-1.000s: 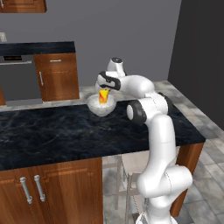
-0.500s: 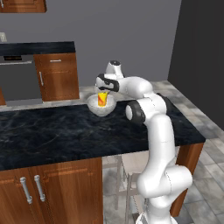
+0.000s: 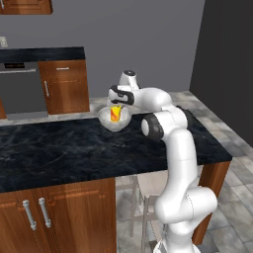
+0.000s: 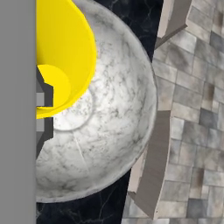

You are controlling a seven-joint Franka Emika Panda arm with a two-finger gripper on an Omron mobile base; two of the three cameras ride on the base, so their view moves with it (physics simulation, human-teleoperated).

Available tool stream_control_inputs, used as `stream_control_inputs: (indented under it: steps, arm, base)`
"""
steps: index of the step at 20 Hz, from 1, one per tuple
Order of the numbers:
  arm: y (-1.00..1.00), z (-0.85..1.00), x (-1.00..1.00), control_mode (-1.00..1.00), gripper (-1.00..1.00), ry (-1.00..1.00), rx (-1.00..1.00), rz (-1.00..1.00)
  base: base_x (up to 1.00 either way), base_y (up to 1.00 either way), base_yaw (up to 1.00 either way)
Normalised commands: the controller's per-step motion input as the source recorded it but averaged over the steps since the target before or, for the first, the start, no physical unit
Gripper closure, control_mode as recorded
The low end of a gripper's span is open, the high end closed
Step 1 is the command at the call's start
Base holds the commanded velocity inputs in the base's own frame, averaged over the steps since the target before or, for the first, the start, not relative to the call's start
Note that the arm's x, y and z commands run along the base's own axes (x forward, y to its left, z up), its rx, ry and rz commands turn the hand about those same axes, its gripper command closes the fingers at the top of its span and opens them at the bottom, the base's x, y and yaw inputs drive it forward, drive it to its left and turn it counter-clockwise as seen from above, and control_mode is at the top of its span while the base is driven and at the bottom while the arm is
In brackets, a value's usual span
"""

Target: Place the cup inside the bowl on the dining table and move the bowl to any counter.

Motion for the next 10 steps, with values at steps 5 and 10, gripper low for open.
stream_control_inputs:
  steps: [5,10]
  arm:
    - [0.00,-0.09,0.12,-1.00,1.00,0.00,0.00,0.00]
    - [0.00,-0.07,0.17,-1.00,1.00,0.00,0.00,0.00]
  base:
    - [0.00,0.00,0.00]
    - [0.00,0.00,0.00]
